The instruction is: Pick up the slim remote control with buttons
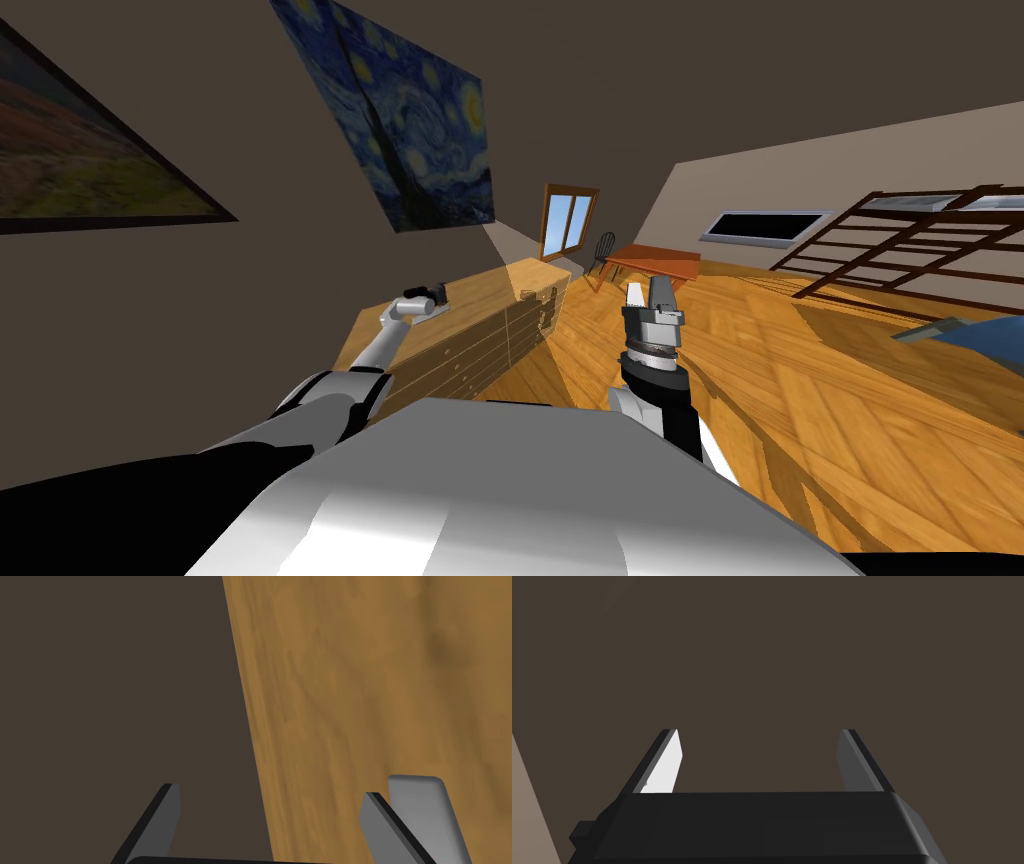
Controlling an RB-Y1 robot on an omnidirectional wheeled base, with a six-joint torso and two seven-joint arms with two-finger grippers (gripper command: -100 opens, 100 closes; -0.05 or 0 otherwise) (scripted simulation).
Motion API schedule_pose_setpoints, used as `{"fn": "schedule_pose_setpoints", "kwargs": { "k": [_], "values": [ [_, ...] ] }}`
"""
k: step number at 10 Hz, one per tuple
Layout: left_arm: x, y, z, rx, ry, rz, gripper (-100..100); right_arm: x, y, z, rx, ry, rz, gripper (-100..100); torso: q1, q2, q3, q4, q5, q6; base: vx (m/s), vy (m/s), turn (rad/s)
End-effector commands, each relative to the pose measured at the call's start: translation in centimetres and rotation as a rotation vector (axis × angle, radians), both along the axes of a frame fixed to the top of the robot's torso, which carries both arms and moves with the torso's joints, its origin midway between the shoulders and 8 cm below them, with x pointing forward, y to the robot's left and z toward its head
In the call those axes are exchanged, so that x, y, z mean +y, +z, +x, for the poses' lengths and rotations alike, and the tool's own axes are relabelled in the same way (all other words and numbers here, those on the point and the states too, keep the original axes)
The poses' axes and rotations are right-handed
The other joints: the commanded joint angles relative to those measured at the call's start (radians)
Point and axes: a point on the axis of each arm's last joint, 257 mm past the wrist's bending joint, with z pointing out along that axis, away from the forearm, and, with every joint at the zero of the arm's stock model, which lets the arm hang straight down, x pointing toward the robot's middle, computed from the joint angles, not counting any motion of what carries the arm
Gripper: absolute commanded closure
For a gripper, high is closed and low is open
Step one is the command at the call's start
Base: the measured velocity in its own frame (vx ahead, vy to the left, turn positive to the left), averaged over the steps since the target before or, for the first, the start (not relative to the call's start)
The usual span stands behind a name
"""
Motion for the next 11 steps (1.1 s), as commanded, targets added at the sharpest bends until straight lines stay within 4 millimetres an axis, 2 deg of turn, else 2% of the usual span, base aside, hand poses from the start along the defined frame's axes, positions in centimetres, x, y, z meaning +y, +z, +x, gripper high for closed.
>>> {"fn": "schedule_pose_setpoints", "kwargs": {
  "k": [1,2,3,4,5,7,8,9,10,11],
  "values": [
    [0.9,-1.6,-0.4,0.055,0.020,-0.009,-100,0.0,0.0,0.0,0.000,0.000,0.000,0,0.000,0.000,0.000,0.000,0.000,0.000,0.007,-0.004,0.020],
    [2.1,-0.6,-0.1,0.076,0.041,-0.019,-100,0.0,0.0,0.0,0.000,0.000,0.000,0,0.000,0.000,0.000,0.000,0.000,0.000,0.014,-0.009,-0.063],
    [2.8,-2.4,-0.9,0.125,0.060,-0.028,-100,0.0,0.0,0.0,0.000,0.000,0.000,0,0.000,0.000,0.000,0.000,0.000,0.000,0.016,-0.005,-0.046],
    [3.0,-2.7,-1.1,0.134,0.064,-0.029,-100,0.0,0.0,0.0,0.000,0.000,0.000,0,0.000,0.000,0.000,0.000,0.000,0.000,0.007,-0.002,0.001],
    [4.7,-2.5,-1.3,0.167,0.099,-0.046,-100,0.0,0.0,0.0,0.000,0.000,0.000,0,0.000,0.000,0.000,0.000,0.000,0.000,0.015,-0.007,-0.065],
    [4.9,-3.6,-2.0,0.210,0.109,-0.053,-100,0.0,0.0,0.0,0.000,0.000,0.000,0,0.000,0.000,0.000,0.000,0.000,0.000,0.012,-0.004,-0.019],
    [6.4,-3.2,-2.2,0.239,0.141,-0.072,-100,0.0,0.0,0.0,0.000,0.000,0.000,0,0.000,0.000,0.000,0.000,0.000,0.000,0.017,-0.007,-0.055],
    [6.7,-4.3,-3.0,0.276,0.153,-0.080,-100,0.0,0.0,0.0,0.000,0.000,0.000,0,0.000,0.000,0.000,0.000,0.000,0.000,0.018,-0.006,-0.038],
    [6.7,-4.4,-3.1,0.283,0.153,-0.081,-100,0.0,0.0,0.0,0.000,0.000,0.000,0,0.000,0.000,0.000,0.000,0.000,0.000,0.008,-0.004,-0.001],
    [7.9,-3.9,-3.5,0.313,0.182,-0.101,-100,0.0,0.0,0.0,0.000,0.000,0.000,0,0.000,0.000,0.000,0.000,0.000,0.000,0.017,-0.008,-0.062]
  ]
}}
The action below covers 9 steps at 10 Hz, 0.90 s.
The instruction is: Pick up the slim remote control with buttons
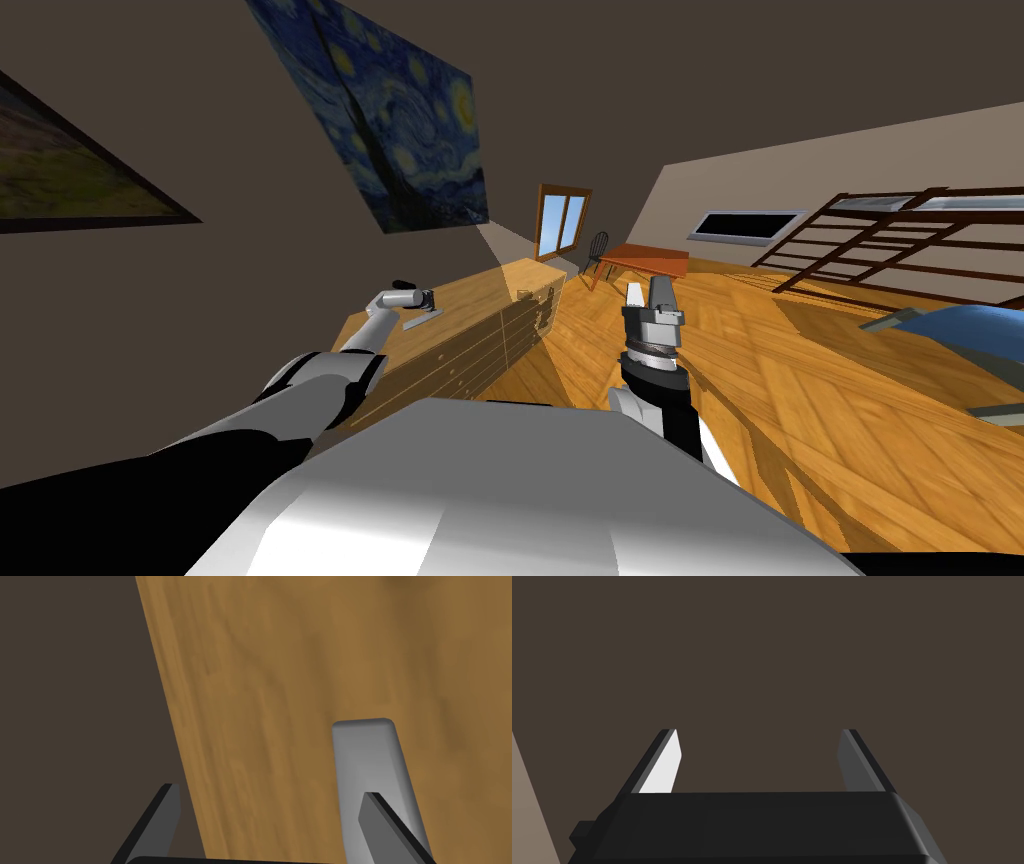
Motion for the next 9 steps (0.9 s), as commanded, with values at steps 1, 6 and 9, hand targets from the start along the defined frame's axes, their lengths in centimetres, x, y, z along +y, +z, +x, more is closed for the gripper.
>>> {"fn": "schedule_pose_setpoints", "kwargs": {
  "k": [1,6,9],
  "values": [
    [0.8,-1.1,-1.1,0.059,0.030,-0.022,-100,0.0,0.0,0.0,0.000,0.000,0.000,0,0.000,0.000,0.000,0.000,0.000,0.000,0.021,-0.005,-0.035],
    [3.3,-2.2,-4.1,0.190,0.117,-0.090,-100,0.0,0.0,0.0,0.000,0.000,0.000,0,0.000,0.000,0.000,0.000,0.000,0.000,0.022,-0.006,-0.033],
    [4.2,-2.6,-5.7,0.251,0.158,-0.126,-100,0.0,0.0,0.0,0.000,0.000,0.000,0,0.001,-0.001,-0.001,0.000,0.000,0.000,0.030,0.002,-0.026]
  ]
}}
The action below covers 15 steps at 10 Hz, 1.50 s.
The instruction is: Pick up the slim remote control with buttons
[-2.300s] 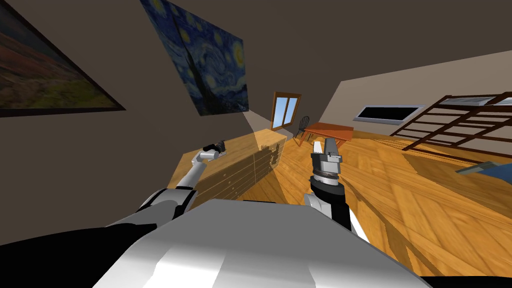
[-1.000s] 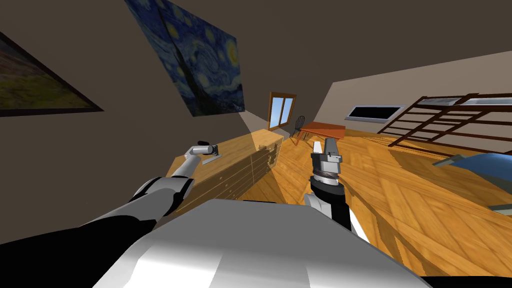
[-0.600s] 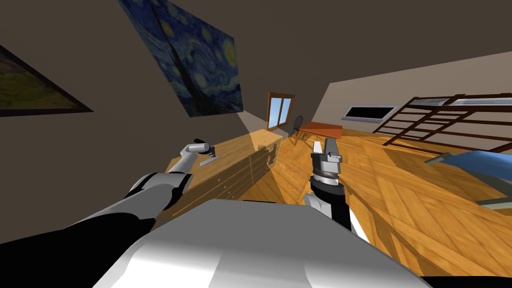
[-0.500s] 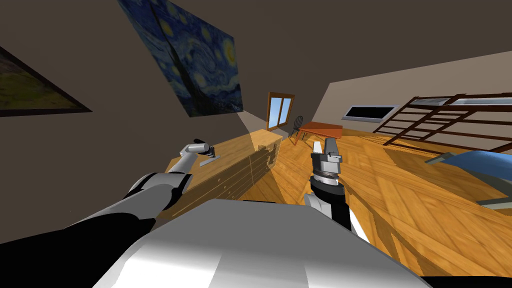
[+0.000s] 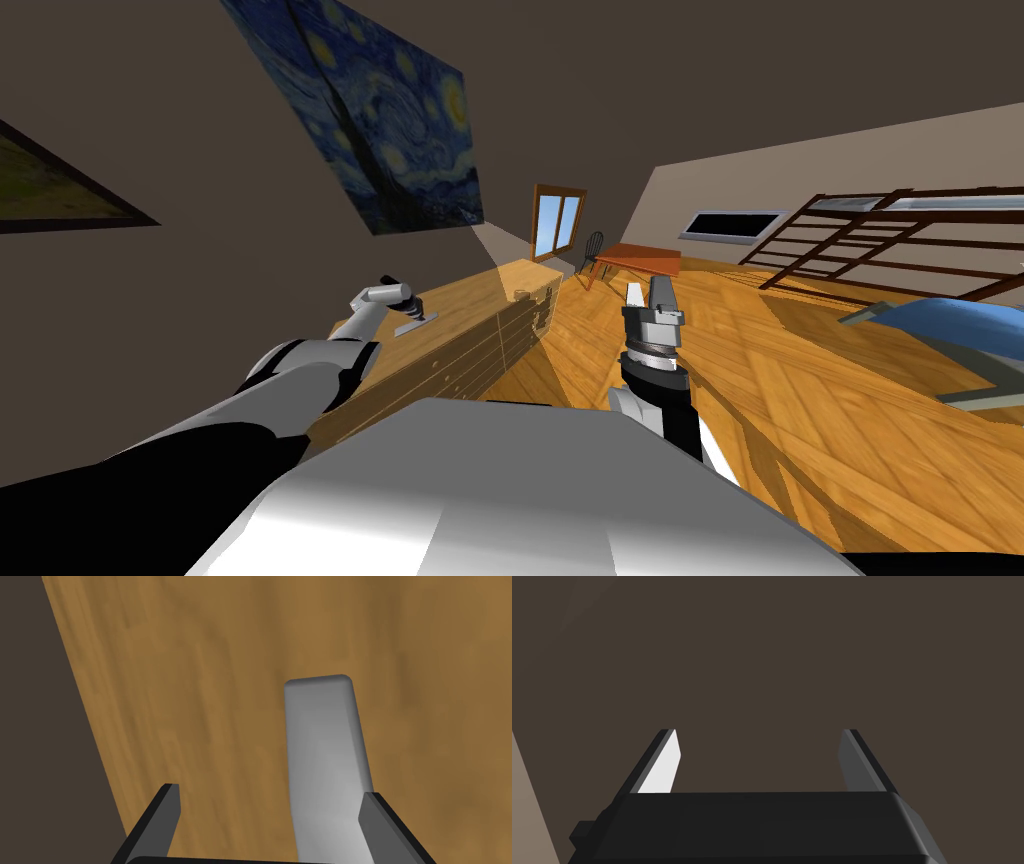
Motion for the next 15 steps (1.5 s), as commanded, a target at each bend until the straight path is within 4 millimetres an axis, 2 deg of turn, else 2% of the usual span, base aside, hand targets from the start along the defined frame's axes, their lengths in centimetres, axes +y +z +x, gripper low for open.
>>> {"fn": "schedule_pose_setpoints", "kwargs": {
  "k": [1,3,5,6,7,8,9,10,11,12,13,14,15],
  "values": [
    [0.5,0.1,-1.1,0.045,0.031,-0.031,-100,0.0,0.0,0.0,0.000,0.000,0.000,0,0.000,0.000,0.000,0.000,0.000,0.000,0.029,0.000,-0.047],
    [1.3,-0.8,-3.1,0.104,0.079,-0.070,-100,0.0,0.0,0.0,0.000,0.000,0.000,0,0.000,0.000,0.000,0.000,0.000,0.000,0.038,0.005,-0.033],
    [1.5,-0.8,-4.5,0.154,0.104,-0.104,-100,0.0,0.0,0.0,0.000,0.000,0.000,0,0.000,-0.001,-0.001,0.000,0.000,0.000,0.048,0.009,-0.029],
    [1.6,-1.5,-5.4,0.177,0.118,-0.116,-100,0.0,0.0,0.0,0.000,0.000,0.000,0,0.001,-0.002,-0.001,0.000,0.000,0.000,0.043,0.015,-0.026],
    [1.9,-1.9,-6.9,0.217,0.151,-0.147,-100,0.0,0.0,0.0,0.000,0.000,0.000,0,0.001,-0.001,-0.001,0.000,0.000,0.000,0.054,0.020,-0.029],
    [1.8,-2.0,-7.1,0.229,0.152,-0.152,-100,0.0,0.0,0.0,0.000,0.000,0.000,0,0.001,-0.002,-0.001,0.000,0.000,0.000,0.048,0.014,-0.020],
    [2.0,-2.3,-8.5,0.264,0.183,-0.181,-100,0.0,0.0,0.0,0.000,0.000,0.000,0,0.001,-0.002,-0.001,0.000,0.000,0.000,0.064,0.011,-0.038],
    [1.8,-2.4,-8.8,0.276,0.183,-0.187,-100,0.0,0.0,0.0,0.000,0.000,0.000,0,0.001,-0.002,-0.001,0.000,0.000,0.000,0.056,0.014,-0.013],
    [1.9,-2.7,-10.3,0.316,0.211,-0.217,-100,0.0,0.0,0.0,0.000,0.000,0.000,0,0.001,-0.002,-0.001,-0.001,0.000,0.000,0.065,0.024,-0.024],
    [1.8,-2.7,-10.4,0.320,0.211,-0.219,-100,0.0,0.0,0.0,0.000,0.000,0.000,0,0.002,-0.003,-0.001,-0.001,0.000,0.000,0.045,0.027,-0.013],
    [1.8,-3.0,-11.8,0.360,0.236,-0.247,-100,0.0,0.0,0.0,0.000,0.000,0.000,0,0.002,-0.002,-0.001,0.000,0.000,0.000,0.045,0.027,-0.028],
    [1.8,-3.0,-11.8,0.360,0.236,-0.247,-100,0.0,0.0,0.0,0.000,0.000,0.000,0,0.002,-0.001,-0.001,0.000,0.001,0.000,0.044,0.022,-0.011],
    [1.6,-3.3,-13.1,0.394,0.257,-0.272,-100,0.0,0.0,0.0,0.000,0.000,0.000,0,0.001,-0.001,-0.001,0.000,0.000,0.000,0.054,0.028,-0.018]
  ]
}}
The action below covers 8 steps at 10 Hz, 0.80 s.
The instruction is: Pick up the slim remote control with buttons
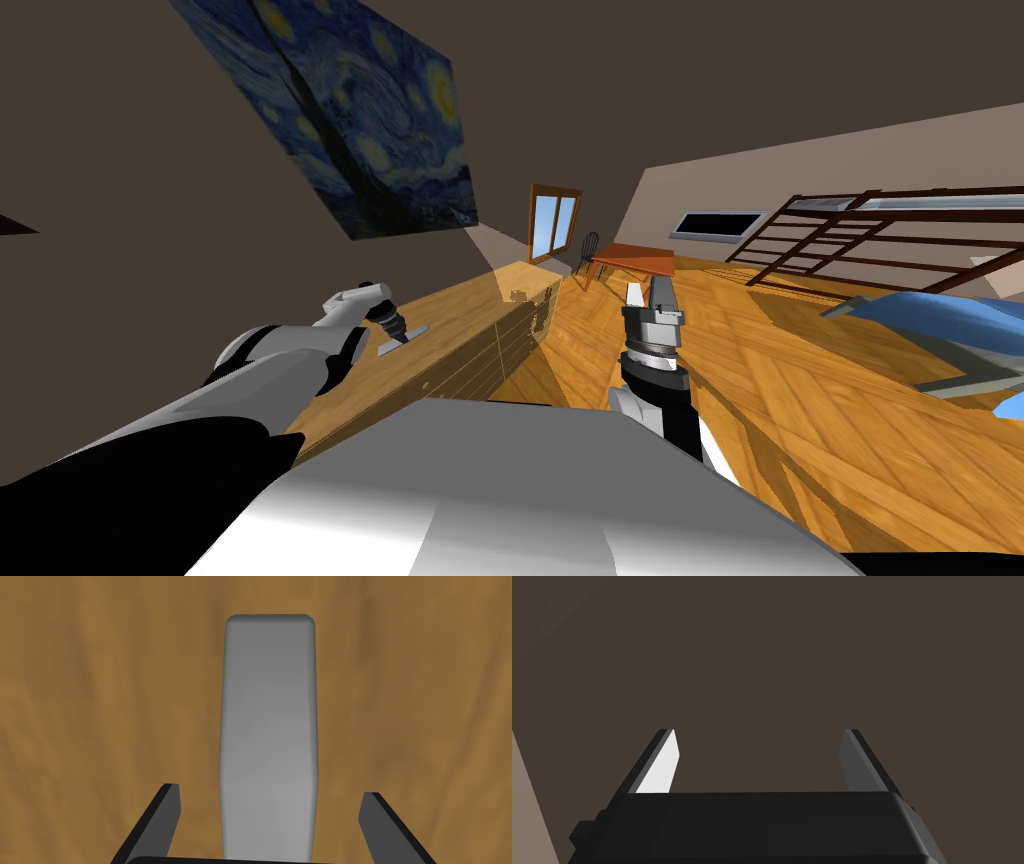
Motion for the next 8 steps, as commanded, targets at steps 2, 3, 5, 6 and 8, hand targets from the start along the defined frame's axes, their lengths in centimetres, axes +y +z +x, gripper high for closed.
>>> {"fn": "schedule_pose_setpoints", "kwargs": {
  "k": [2,3,5,6,8],
  "values": [
    [-0.3,-0.3,-1.8,0.049,0.030,-0.036,-100,0.0,0.0,0.0,0.000,0.000,0.000,0,0.001,-0.001,-0.001,0.000,0.000,0.000,0.068,0.037,-0.017],
    [-0.4,-0.6,-2.7,0.072,0.043,-0.052,-100,0.0,0.0,0.0,0.000,0.000,0.000,0,0.000,-0.001,0.000,0.000,0.000,0.000,0.048,0.019,-0.010],
    [-0.5,-0.2,-2.5,0.074,0.035,-0.052,-100,0.0,0.0,0.0,0.000,0.000,0.000,0,0.000,-0.001,0.000,0.000,0.000,0.000,0.060,0.029,-0.010],
    [-0.6,-0.7,-3.3,0.090,0.049,-0.063,-100,0.0,0.0,0.0,0.000,0.000,0.000,0,0.000,0.000,0.000,0.000,0.000,0.000,0.014,0.006,-0.004],
    [-0.6,-0.6,-3.1,0.086,0.046,-0.061,0,0.0,0.0,0.0,0.000,0.000,0.000,0,-0.002,0.003,0.001,0.001,0.000,0.000,0.000,0.000,0.000]
  ]
}}
